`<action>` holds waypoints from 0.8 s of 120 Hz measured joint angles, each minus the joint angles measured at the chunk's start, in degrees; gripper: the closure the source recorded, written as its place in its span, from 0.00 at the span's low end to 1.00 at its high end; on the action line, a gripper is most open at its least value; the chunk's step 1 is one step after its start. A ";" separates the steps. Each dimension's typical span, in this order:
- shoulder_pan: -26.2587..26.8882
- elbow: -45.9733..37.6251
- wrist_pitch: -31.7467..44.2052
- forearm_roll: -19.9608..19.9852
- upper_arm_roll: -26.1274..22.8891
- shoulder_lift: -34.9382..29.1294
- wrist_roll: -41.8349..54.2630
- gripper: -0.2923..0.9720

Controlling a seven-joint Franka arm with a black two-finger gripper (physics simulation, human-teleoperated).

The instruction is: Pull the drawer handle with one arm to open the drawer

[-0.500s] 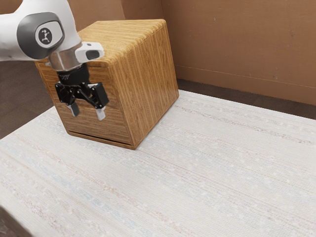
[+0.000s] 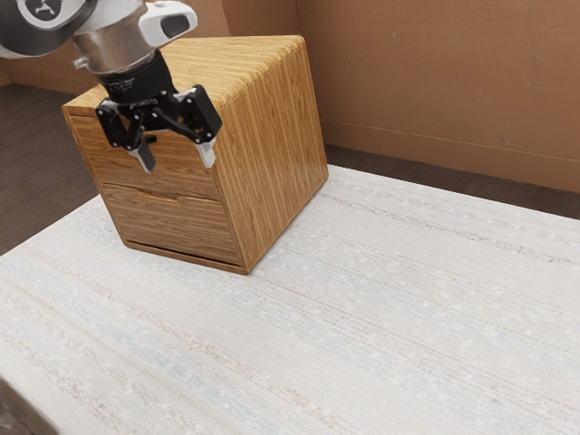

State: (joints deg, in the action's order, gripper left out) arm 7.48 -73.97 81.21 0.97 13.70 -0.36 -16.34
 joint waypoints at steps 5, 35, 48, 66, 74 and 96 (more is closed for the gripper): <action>-0.17 -0.08 -0.03 -0.10 0.05 0.61 -3.47 0.23; -13.22 -0.24 2.91 0.03 0.04 3.46 -23.84 0.23; -20.15 -1.67 4.41 -0.61 0.15 2.77 -30.91 0.23; -22.75 -8.08 9.27 -1.33 0.11 -0.02 -39.60 0.23; -23.22 -10.75 13.53 -1.77 0.32 -0.87 -43.68 0.23; -21.51 -14.71 22.49 -3.83 0.60 -1.67 -54.19 0.23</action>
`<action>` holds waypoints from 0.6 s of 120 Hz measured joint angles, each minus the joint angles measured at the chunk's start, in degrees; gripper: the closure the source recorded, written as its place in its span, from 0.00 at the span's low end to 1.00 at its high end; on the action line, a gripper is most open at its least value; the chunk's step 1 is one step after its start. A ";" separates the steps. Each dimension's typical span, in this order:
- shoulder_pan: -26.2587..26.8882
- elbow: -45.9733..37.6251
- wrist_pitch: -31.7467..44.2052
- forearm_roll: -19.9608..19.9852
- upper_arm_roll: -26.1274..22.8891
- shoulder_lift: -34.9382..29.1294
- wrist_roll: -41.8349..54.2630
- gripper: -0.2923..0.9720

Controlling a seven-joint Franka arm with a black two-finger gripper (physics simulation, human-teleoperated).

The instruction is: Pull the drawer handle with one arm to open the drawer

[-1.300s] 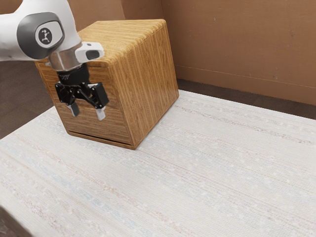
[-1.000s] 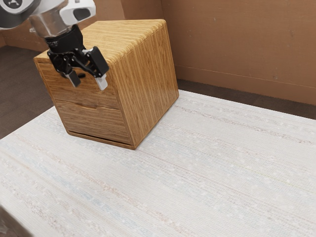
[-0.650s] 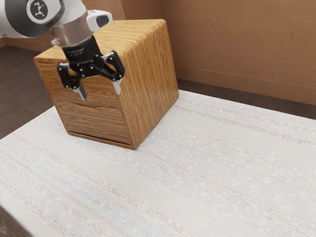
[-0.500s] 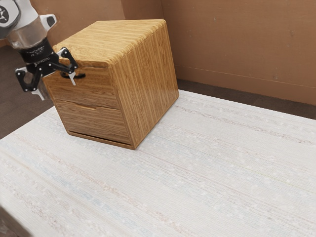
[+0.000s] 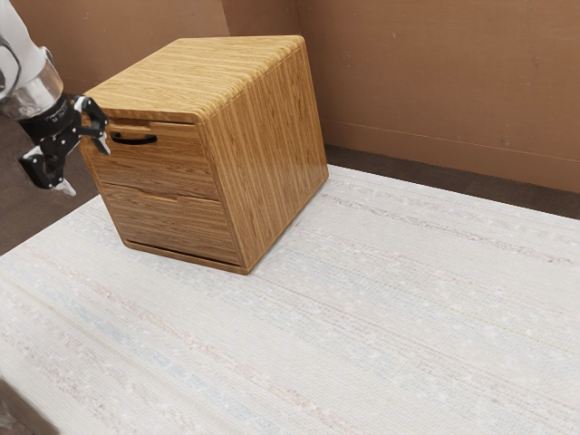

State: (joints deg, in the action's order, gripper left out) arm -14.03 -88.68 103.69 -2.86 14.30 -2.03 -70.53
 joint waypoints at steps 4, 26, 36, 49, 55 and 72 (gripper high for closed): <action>1.02 -0.42 1.61 -0.16 -0.01 0.11 -1.59 0.23; 8.12 -1.56 9.46 -0.58 0.02 0.30 -8.96 0.23; 10.64 -1.76 11.47 -0.66 0.17 0.10 -11.63 0.23; 11.27 -1.59 12.80 -0.71 0.21 -0.21 -14.61 0.23; 10.46 -1.42 13.16 -0.73 0.21 -0.16 -15.81 0.23; 6.57 -1.19 13.84 -1.32 0.22 0.16 -18.71 0.23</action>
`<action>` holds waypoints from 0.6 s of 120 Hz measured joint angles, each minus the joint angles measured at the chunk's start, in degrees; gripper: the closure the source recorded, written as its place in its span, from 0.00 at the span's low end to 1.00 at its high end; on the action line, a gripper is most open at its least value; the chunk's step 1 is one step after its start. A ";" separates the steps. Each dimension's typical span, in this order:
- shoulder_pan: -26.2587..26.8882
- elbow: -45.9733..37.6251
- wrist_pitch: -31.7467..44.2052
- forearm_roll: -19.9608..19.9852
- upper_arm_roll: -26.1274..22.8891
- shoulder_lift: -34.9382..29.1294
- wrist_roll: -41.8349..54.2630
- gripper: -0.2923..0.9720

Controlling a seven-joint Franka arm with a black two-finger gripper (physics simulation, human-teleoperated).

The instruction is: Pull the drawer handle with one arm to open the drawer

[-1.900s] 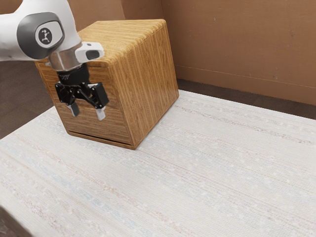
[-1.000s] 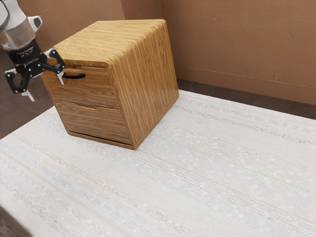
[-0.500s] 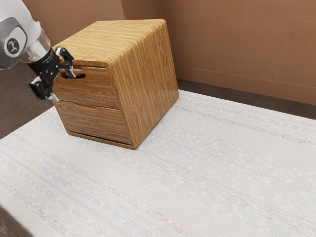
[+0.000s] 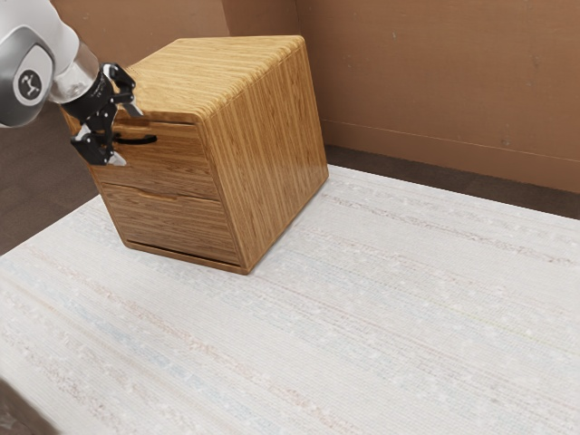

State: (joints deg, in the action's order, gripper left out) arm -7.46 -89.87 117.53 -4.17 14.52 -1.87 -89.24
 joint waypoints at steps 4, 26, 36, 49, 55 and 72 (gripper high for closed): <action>-0.91 0.08 0.10 -0.11 -0.01 0.04 -0.59 0.23; -4.00 0.19 0.49 -0.33 -0.05 0.36 -3.34 0.23; -4.22 0.16 0.57 -0.28 -0.03 0.61 -4.36 0.23; -3.79 -0.18 0.62 -0.20 -0.02 0.82 -5.52 0.23; -3.32 -1.39 1.12 -0.21 0.01 0.56 -5.97 0.23; -1.04 -6.74 5.24 -0.34 -0.01 -1.53 -7.01 0.23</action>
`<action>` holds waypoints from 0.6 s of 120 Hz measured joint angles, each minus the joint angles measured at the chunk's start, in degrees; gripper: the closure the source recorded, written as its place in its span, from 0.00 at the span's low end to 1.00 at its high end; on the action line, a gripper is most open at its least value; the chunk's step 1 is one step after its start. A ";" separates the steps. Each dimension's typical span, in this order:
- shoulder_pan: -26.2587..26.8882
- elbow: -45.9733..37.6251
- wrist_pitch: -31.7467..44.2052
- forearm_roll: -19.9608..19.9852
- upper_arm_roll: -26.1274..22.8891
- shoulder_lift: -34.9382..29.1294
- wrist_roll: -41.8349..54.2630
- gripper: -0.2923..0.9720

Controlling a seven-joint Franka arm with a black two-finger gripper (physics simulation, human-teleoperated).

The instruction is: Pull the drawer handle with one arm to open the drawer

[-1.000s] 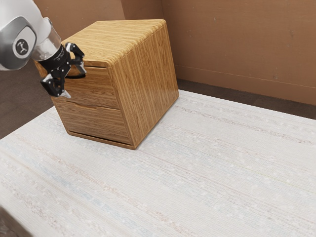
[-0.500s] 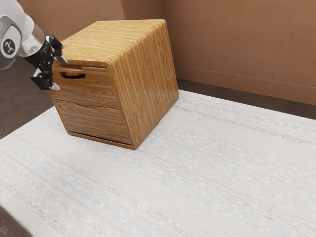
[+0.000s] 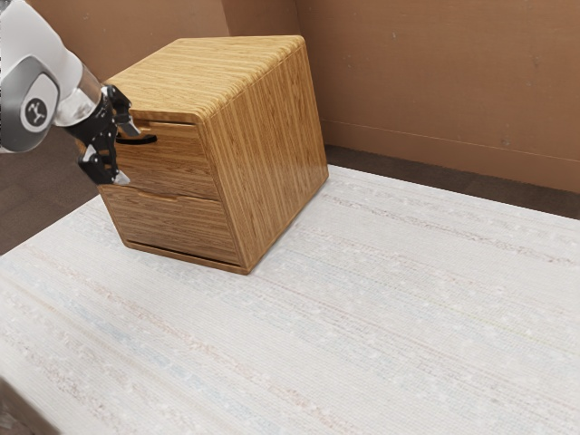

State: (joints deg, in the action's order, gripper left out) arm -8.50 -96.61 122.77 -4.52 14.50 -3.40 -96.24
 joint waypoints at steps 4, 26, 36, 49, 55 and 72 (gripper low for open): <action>0.69 -0.91 1.08 -0.01 -0.02 -0.50 -0.21 0.23; 1.57 -4.52 5.42 -0.16 0.85 -2.84 -1.16 0.23; 0.96 -4.98 6.43 -0.23 1.36 -3.09 -1.50 0.23; 1.35 -5.49 7.64 -0.28 1.47 -2.85 -1.88 0.23; 1.38 -5.58 8.08 -0.30 1.52 -2.77 -2.03 0.23; 0.88 -6.20 8.92 -0.36 1.64 -2.82 -2.38 0.23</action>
State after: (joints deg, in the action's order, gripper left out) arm -7.62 -102.81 131.69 -4.87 16.14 -6.22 -98.62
